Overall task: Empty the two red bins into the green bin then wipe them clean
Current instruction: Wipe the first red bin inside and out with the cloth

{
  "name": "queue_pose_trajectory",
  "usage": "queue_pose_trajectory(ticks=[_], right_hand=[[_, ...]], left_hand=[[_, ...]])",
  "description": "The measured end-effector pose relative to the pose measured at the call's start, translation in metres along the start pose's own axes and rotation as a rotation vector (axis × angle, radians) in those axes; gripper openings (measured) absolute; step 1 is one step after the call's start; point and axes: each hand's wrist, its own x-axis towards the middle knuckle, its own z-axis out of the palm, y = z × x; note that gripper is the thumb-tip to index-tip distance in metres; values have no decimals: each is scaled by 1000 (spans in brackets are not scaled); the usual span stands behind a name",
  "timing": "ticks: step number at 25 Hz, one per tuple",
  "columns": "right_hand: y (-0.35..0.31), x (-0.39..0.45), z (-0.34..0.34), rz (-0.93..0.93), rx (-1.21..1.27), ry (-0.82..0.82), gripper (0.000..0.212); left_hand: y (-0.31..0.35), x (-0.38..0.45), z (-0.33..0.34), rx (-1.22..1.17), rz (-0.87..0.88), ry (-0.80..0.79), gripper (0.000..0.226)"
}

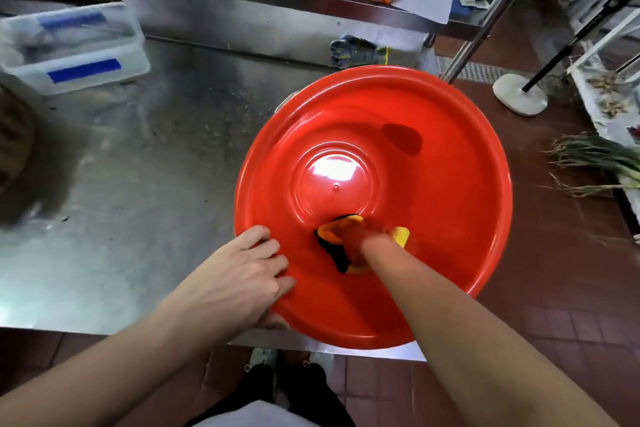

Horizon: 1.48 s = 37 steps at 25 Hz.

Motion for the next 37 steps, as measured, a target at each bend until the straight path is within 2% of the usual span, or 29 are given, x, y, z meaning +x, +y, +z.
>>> queue_pose_trajectory(ticks=[2, 3, 6, 8, 11, 14, 15, 17, 19, 21, 24, 27, 29, 32, 34, 37], right_hand=[[3, 8, 0, -32, -99, -22, 77], [7, 13, -1, -48, -122, -36, 73], [8, 21, 5, -70, -73, -43, 24], [2, 23, 10, -143, 13, 16, 26], [-3, 26, 14, -52, 138, -12, 38], [-11, 33, 18, -90, 51, -44, 85], [-9, 39, 22, -54, 68, -35, 90], [-6, 45, 29, -16, 115, 27, 76], [-1, 52, 36, -28, 93, 82, 61], [-4, 47, 35, -7, 70, 47, 71], [-2, 53, 42, 36, 82, -45, 79], [6, 59, 49, 62, 96, -8, 86], [15, 67, 51, 61, 73, 1, 91], [14, 48, 34, 28, 36, -49, 88], [17, 45, 29, 50, 56, -53, 82], [22, 47, 25, -52, 65, 18, 68]], left_hand=[[0, 4, -5, -6, -31, -20, 63], [-1, 5, -8, -35, -28, -45, 64], [-14, 4, -13, -91, -15, -9, 63], [-25, 2, -20, -75, -14, 14, 61], [-40, 0, -32, 4, -34, 10, 57], [-34, 3, -46, 41, -137, 30, 43], [-24, 5, -49, 42, -162, 62, 37], [6, 9, -47, 7, -156, 58, 40], [32, 10, -36, -45, -108, -50, 49], [36, 12, -22, -53, -86, -151, 57], [36, 12, 5, 9, -42, -176, 37], [50, -1, 40, 88, 34, -240, 17], [52, -12, 52, 101, 34, -192, 15], [54, -8, 49, 32, 67, 21, 26], [56, 6, 35, 38, 23, 150, 35], [49, 19, 22, 37, -85, 167, 45]])
